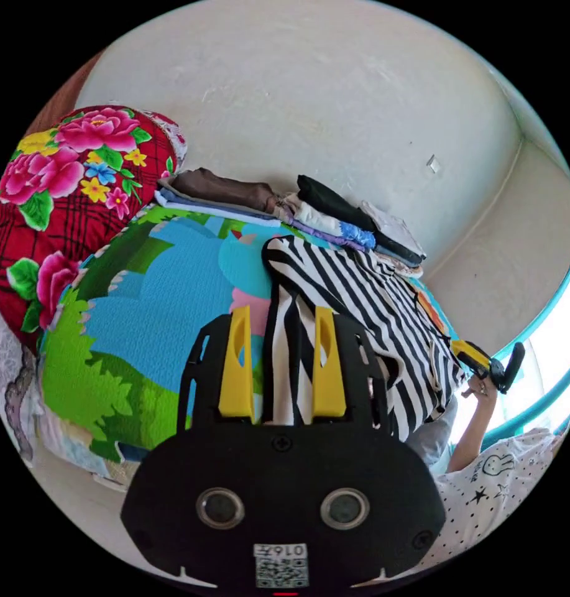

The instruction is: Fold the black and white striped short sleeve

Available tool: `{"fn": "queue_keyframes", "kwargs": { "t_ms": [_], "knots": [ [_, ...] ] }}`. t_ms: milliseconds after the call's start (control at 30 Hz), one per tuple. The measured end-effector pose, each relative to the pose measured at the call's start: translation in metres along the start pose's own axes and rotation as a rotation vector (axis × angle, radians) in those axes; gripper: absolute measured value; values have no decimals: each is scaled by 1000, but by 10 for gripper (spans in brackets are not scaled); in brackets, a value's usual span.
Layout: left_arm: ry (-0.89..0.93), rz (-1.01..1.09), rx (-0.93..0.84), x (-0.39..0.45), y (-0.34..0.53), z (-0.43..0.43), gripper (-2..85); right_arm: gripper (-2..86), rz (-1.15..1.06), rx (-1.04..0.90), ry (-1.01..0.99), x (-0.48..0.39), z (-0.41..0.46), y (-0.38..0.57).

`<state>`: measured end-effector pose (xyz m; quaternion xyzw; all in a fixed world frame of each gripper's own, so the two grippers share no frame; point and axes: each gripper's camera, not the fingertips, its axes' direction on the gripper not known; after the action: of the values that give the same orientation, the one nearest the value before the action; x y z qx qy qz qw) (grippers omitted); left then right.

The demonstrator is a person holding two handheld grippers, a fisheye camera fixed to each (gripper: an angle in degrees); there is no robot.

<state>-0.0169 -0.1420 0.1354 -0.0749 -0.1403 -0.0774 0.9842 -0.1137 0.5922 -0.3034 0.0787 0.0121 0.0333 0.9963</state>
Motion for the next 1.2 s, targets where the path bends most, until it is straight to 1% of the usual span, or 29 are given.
{"fn": "queue_keyframes", "kwargs": {
  "t_ms": [67, 100, 133, 167, 200, 233, 267, 333, 400, 467, 500, 567, 600, 633, 667, 733, 833, 900, 967, 1033, 1100, 1167, 1200],
  "knots": [
    [82, -34, -129, -3, -21, 44, 124, 60, 2, 17, -19, -3, 0, -8],
    [110, -45, -163, -3, -23, 55, 123, 60, 0, 27, -36, -6, 2, -15],
    [159, -50, -232, 0, -24, 76, 109, 60, -11, 35, -58, -11, 6, -24],
    [126, -78, -183, 5, -22, 78, 79, 61, -19, 39, -68, -13, 8, -29],
    [114, -79, -162, 10, -20, 77, 56, 63, -36, 50, -88, -20, 13, -42],
    [114, -60, -102, 24, -15, 73, 24, 67, -59, 69, -114, -27, 18, -57],
    [125, -16, -30, 44, -8, 67, 7, 69, -74, 82, -131, -31, 21, -65],
    [129, 91, 44, 83, 6, 64, -1, 79, -124, 144, -203, -48, 35, -108],
    [73, 208, 64, 128, 21, 70, -4, 84, -153, 195, -237, -62, 50, -147],
    [-117, 343, 55, 186, 44, 88, -5, 86, -170, 216, -262, -78, 70, -192],
    [-181, 374, 62, 199, 51, 93, -5, 86, -173, 193, -272, -88, 89, -223],
    [-413, 455, 102, 245, 75, 113, -5, 82, -188, 107, -285, -107, 124, -268],
    [-464, 471, 111, 254, 80, 118, -5, 78, -220, 18, -297, -122, 150, -294],
    [-555, 489, 137, 272, 89, 125, -5, 69, -269, -83, -312, -140, 177, -315],
    [-604, 487, 163, 285, 95, 130, -5, 65, -295, -127, -316, -148, 190, -323],
    [-611, 491, 167, 302, 102, 139, -5, 42, -377, -207, -246, -180, 230, -348],
    [-624, 492, 152, 322, 108, 151, -4, 28, -399, -253, -77, -201, 271, -369],
    [-603, 493, 141, 329, 111, 156, -4, 20, -400, -309, 0, -200, 291, -376],
    [-560, 495, 111, 337, 112, 165, -4, 11, -352, -335, 45, -188, 303, -380],
    [-555, 494, 87, 345, 113, 174, -4, 3, -234, -382, 124, -157, 320, -383],
    [-562, 521, 42, 355, 114, 187, -4, 2, -160, -409, 153, -134, 328, -383],
    [-628, 571, -22, 374, 118, 210, -4, 6, -96, -380, 89, -116, 327, -386],
    [-652, 586, -31, 380, 120, 215, -4, 11, -66, -332, 9, -109, 322, -391]
  ]
}}
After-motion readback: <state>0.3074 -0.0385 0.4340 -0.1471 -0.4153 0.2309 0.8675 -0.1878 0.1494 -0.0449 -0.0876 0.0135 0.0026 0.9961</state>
